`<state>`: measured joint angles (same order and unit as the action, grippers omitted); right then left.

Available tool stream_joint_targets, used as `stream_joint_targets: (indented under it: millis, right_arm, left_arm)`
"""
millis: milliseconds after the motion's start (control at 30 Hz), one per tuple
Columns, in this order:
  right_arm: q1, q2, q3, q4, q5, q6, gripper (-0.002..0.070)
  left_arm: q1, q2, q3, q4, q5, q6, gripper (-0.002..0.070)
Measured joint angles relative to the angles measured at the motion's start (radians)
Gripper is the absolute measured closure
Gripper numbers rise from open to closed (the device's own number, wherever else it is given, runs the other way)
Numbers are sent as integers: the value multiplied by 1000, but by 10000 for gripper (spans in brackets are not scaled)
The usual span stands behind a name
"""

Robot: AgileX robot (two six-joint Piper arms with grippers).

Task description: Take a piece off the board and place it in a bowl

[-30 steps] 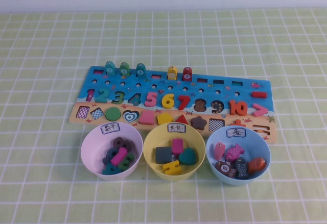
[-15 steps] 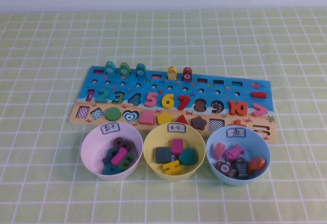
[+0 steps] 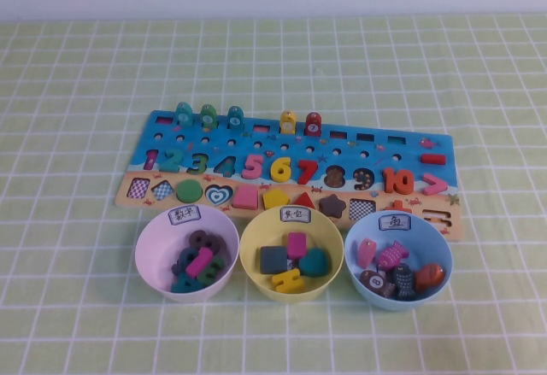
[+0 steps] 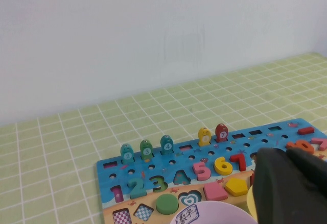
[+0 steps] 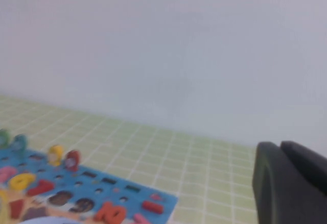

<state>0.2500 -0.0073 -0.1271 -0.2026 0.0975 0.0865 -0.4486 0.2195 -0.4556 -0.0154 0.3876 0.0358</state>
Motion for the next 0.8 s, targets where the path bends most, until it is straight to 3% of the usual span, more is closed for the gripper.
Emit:
stream_joint_targets:
  millis: [167, 400, 800]
  right_arm:
    - [-162, -2, 137, 48, -214, 18, 695]
    - [-215, -2, 153, 112, -246, 20, 695]
    - [-219, -6, 153, 267, 178, -73, 695]
  left_arm:
    - [0, 0, 0, 0, 2, 0, 678]
    - [0, 0, 0, 0, 4, 0, 678]
    - [0, 0, 16, 0, 8, 0, 678]
